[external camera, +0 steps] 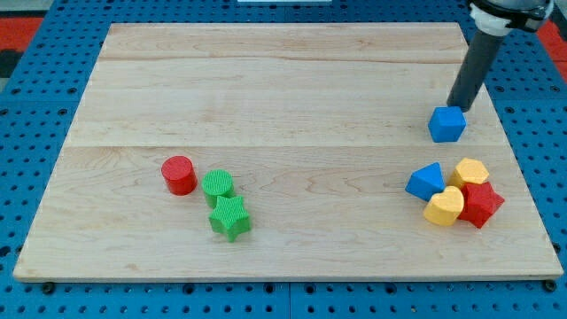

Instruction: Push the blue cube into the yellow hexagon

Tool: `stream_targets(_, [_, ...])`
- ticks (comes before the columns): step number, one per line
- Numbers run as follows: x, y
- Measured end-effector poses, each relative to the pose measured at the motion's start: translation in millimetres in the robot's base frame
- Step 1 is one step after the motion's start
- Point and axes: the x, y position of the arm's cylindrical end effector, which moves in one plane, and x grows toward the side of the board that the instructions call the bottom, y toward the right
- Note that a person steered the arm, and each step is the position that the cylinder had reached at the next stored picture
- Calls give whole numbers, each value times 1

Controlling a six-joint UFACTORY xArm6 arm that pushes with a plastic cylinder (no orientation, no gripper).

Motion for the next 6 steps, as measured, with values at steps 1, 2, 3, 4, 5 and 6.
stream_targets(1, [7,0])
stream_targets(2, [10,-10])
stream_targets(3, [11,2])
stream_targets(4, [8,-1])
stream_targets(5, [8,-16])
stream_targets(6, [-8,-35])
